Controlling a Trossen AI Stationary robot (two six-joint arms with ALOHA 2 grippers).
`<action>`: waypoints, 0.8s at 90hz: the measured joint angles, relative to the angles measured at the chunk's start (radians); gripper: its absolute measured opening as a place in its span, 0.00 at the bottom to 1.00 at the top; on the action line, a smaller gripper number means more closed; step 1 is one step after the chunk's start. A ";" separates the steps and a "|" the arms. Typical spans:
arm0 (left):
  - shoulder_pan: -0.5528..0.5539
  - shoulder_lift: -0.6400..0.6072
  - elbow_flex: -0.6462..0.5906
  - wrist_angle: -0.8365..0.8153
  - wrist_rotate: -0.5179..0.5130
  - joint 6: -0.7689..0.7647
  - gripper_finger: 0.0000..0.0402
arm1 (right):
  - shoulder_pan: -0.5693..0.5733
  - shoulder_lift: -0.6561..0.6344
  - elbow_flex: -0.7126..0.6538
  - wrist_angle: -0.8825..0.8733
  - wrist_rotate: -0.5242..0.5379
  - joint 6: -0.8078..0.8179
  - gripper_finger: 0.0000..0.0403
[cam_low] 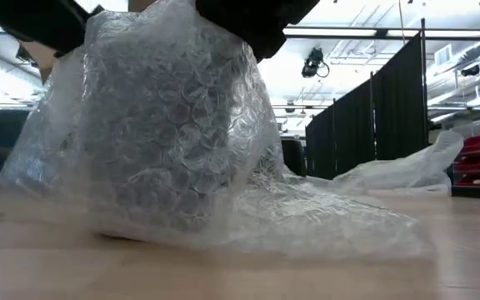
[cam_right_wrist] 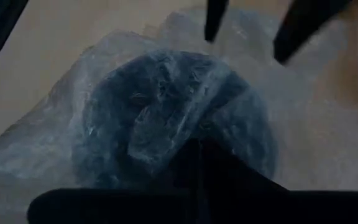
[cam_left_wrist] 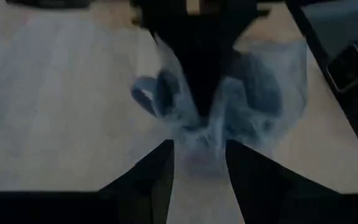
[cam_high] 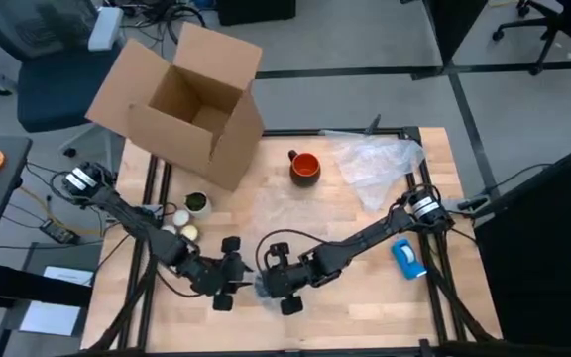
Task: Wrap mug
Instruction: Wrap the blue mug with bubble wrap
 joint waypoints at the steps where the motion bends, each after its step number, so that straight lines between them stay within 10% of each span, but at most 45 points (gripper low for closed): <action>1: 0.002 0.000 0.000 0.006 0.000 0.002 0.32 | 0.000 0.000 0.000 0.000 0.000 0.000 0.00; 72: 0.039 0.109 0.001 0.210 0.113 0.081 0.32 | 0.014 -0.003 0.096 -0.122 0.029 -0.020 0.00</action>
